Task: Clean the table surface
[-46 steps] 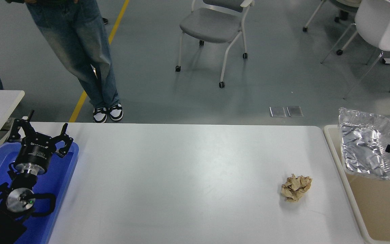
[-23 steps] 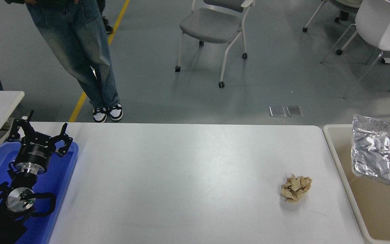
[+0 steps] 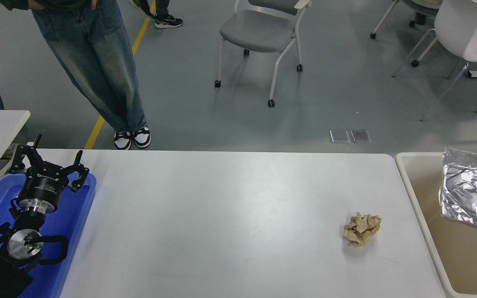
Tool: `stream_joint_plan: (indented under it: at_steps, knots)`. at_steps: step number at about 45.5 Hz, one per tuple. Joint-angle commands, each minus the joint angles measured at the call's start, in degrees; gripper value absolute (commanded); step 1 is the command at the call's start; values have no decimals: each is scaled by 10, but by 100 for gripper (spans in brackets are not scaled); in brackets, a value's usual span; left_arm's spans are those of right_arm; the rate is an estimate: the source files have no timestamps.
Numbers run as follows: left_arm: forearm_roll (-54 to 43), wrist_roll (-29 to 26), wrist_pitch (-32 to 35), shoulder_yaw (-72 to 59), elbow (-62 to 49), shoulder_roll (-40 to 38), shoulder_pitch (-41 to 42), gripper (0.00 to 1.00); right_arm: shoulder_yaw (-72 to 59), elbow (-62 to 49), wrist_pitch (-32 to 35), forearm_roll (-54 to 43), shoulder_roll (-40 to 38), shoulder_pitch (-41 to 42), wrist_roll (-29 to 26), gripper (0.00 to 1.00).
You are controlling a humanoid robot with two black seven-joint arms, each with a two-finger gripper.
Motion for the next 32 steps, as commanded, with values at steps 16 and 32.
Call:
stream_joint_plan:
  at_steps: [16, 32]
  knots:
    - [0, 0, 0, 0, 0, 0, 0, 100, -43, -54, -54, 11, 32, -72, -23, 0]
    - [0, 0, 0, 0, 0, 0, 0, 100, -142, -98, -75, 8, 48, -75, -39, 0]
